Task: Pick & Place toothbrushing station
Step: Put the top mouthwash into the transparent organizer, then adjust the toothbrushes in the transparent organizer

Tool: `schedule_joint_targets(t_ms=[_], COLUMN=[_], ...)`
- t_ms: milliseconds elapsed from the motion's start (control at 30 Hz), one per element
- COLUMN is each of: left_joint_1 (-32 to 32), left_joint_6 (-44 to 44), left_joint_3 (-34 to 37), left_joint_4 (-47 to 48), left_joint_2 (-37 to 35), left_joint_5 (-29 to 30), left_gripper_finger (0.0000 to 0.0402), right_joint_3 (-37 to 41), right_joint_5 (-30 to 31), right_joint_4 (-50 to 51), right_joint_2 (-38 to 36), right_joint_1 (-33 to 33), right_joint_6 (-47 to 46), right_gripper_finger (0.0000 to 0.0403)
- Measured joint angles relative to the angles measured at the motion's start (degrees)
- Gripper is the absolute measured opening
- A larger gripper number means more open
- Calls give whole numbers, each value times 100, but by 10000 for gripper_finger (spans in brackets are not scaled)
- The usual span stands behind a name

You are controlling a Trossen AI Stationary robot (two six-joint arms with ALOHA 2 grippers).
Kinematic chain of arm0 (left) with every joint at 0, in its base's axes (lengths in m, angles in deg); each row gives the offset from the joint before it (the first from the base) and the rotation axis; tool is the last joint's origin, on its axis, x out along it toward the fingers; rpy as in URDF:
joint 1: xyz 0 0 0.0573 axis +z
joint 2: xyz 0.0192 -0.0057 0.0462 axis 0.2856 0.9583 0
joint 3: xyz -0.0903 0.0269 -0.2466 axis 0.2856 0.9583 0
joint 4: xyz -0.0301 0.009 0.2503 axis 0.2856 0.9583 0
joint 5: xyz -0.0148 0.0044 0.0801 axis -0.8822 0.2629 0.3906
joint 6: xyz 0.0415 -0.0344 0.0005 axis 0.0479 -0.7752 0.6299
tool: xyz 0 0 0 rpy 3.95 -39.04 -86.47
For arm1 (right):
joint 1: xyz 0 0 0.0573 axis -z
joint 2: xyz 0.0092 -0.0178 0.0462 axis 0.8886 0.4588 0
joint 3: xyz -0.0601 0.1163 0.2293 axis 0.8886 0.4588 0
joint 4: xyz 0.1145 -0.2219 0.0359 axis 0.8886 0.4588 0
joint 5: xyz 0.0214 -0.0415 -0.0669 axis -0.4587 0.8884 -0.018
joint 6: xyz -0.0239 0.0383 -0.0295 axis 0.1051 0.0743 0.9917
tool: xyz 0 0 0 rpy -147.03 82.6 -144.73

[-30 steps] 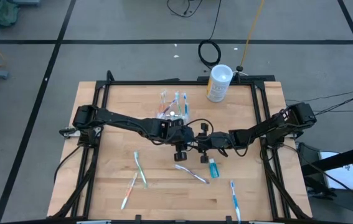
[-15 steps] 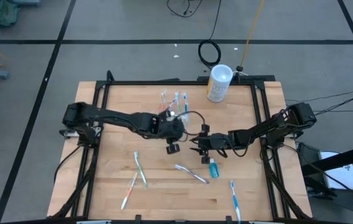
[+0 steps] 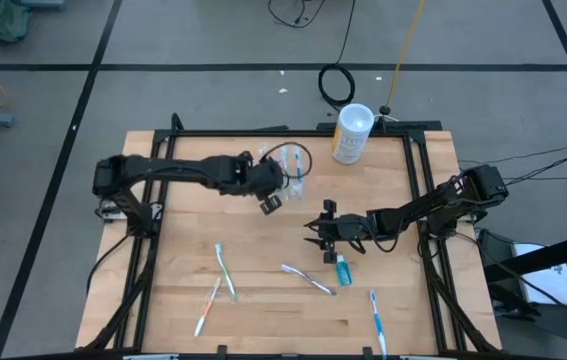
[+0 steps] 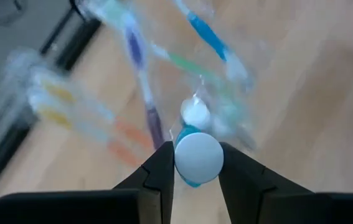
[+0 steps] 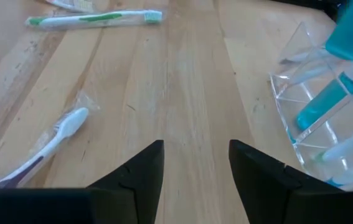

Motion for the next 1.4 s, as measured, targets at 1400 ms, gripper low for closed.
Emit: schedule_joint_targets(t_ms=[1400], left_joint_1=[591], left_joint_6=[576], left_joint_3=[546], left_joint_4=[-1177], left_joint_2=[43], left_joint_5=[-855], left_gripper_finger=[202], right_joint_3=[0], right_joint_5=[2], right_joint_4=[0], right_joint_2=[0], right_joint_1=[2], right_joint_6=[151], right_gripper_finger=[176])
